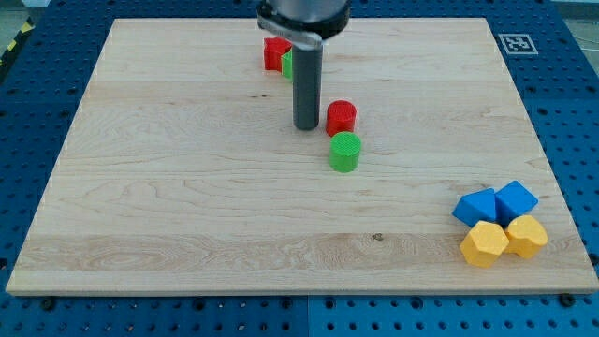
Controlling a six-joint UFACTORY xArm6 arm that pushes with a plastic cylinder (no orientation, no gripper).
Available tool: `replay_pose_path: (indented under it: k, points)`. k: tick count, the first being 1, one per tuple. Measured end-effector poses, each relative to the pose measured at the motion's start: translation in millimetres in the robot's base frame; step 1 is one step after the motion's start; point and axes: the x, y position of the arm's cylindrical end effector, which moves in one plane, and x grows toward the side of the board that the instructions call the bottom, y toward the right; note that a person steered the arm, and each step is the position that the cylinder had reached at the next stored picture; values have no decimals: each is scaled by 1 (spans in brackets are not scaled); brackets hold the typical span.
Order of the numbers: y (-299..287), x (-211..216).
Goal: Separate the red circle from the green circle
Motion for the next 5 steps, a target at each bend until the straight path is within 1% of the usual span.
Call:
replay_pose_path:
  k: [1,2,3,4,5]
  points:
    - [1,40]
    - [3,70]
    - [42,71]
    - [51,39]
    - [46,30]
